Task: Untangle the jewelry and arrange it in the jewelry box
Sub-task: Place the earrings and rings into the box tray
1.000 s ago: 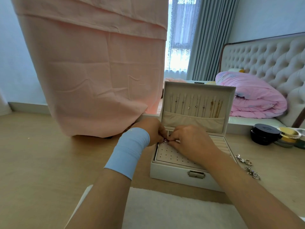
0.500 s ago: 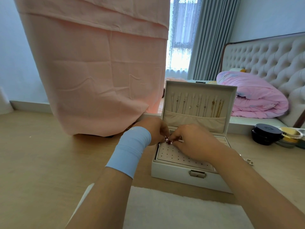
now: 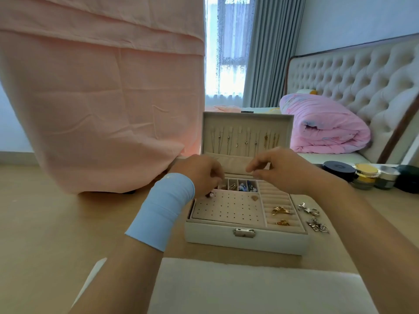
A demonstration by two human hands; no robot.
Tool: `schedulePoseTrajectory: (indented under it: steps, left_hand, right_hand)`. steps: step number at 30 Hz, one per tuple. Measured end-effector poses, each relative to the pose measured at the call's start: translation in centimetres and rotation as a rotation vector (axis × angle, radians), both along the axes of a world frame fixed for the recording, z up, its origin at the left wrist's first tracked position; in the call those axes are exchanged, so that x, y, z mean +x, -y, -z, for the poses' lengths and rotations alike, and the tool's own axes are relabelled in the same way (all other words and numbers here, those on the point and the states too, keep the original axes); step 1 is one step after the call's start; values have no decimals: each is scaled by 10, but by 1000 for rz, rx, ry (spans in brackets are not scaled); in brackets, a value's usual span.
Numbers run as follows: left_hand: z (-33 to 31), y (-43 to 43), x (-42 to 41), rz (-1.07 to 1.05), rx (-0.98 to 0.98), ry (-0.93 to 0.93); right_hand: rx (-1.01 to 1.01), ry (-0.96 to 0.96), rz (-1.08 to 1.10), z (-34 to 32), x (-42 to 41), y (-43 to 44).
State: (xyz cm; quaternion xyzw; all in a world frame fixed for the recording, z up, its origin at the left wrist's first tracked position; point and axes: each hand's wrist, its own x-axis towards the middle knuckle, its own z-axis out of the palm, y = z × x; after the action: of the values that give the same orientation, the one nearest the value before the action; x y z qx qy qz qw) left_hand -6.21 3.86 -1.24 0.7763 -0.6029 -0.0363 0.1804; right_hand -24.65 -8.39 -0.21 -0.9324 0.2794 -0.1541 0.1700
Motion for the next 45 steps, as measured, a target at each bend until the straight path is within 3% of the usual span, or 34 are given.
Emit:
schedulePoseTrajectory:
  steps: [7,13,23,26,29,35,41,45]
  left_hand:
    - [14,20,-58,179,-35,-133]
    - [28,32,-81,227,-10,-54]
    - [38,39,-85,268,-10,-28]
    - [34,39,-78,275,-88,-145]
    - [26,38,-72,289,-227,-328]
    - [19,35,-63,213,-362,-689]
    - [20,33,-59,208,-379,-756]
    - [21,33,-55,183,-381,-721]
  right_hand:
    - [88,-158,38,9,-57,16]
    - [210,-261,-4,11,-75,22]
    - [215,-216,1,14,-75,30]
    - [237,-111,3,9,-78,30]
    - [286,127,0,8,-71,23]
    - [625,460,67,18,-51,10]
    - [861,561,105,23,-41,3]
    - [890,650,133,26,-34,-2]
